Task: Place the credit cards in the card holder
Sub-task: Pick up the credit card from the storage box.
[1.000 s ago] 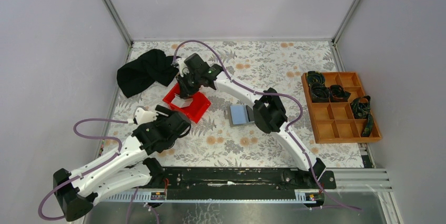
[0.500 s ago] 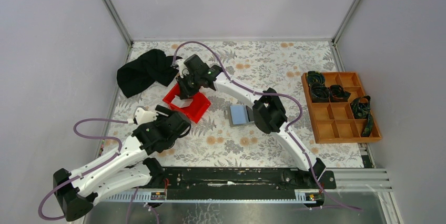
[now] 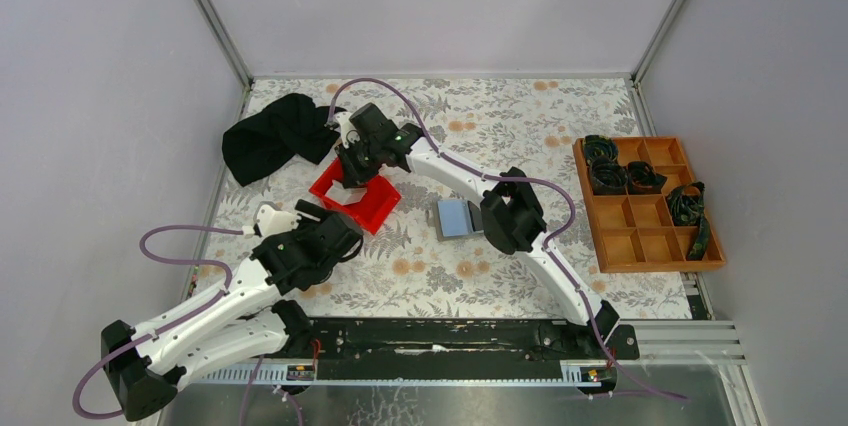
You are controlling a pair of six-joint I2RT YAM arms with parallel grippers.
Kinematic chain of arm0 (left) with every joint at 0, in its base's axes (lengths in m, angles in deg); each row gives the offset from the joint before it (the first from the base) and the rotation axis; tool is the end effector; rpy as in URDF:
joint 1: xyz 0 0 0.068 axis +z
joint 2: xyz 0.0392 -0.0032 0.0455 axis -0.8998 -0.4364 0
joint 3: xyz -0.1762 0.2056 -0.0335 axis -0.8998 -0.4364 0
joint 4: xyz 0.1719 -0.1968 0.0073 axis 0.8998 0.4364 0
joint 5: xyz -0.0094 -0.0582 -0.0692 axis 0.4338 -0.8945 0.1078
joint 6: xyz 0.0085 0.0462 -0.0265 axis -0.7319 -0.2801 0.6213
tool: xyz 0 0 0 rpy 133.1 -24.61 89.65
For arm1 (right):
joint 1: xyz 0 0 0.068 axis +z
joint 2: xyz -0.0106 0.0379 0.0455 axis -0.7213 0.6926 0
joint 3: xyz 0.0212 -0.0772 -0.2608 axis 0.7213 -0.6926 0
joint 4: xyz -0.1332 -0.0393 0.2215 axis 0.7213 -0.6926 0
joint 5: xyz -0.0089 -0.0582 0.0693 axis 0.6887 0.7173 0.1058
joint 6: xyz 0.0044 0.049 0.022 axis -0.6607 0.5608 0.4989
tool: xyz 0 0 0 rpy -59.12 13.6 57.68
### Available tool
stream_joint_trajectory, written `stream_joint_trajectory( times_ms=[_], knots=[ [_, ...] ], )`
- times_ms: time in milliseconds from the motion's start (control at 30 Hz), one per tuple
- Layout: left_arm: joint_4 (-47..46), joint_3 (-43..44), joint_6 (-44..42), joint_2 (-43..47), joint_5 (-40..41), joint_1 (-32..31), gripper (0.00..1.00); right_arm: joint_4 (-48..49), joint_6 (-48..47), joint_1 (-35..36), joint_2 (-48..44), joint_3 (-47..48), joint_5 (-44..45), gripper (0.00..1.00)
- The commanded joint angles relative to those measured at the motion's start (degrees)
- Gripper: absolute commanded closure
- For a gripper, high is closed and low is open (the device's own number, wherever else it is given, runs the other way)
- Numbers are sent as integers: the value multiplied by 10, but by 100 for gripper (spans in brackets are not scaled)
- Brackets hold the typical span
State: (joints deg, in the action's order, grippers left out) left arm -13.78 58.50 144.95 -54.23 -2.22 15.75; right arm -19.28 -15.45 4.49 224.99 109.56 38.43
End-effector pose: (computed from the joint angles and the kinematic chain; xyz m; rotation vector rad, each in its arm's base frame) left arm 0.1068 -0.0797 0.2437 -1.2378 1.8430 -0.2287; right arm 0.3505 0.4482 0.2159 -1.0718 2.1145 0.9414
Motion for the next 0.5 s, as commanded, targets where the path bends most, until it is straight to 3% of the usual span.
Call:
stream_joint_trajectory(
  times_ms=[0,467],
  knots=[
    [15,-6,10,5,23,-1,25,-5,-11,6,-53,9,13,81],
    [10,-7,7,5,30,-1,25,-9,-20,-2,-58,9,39,85]
  ],
)
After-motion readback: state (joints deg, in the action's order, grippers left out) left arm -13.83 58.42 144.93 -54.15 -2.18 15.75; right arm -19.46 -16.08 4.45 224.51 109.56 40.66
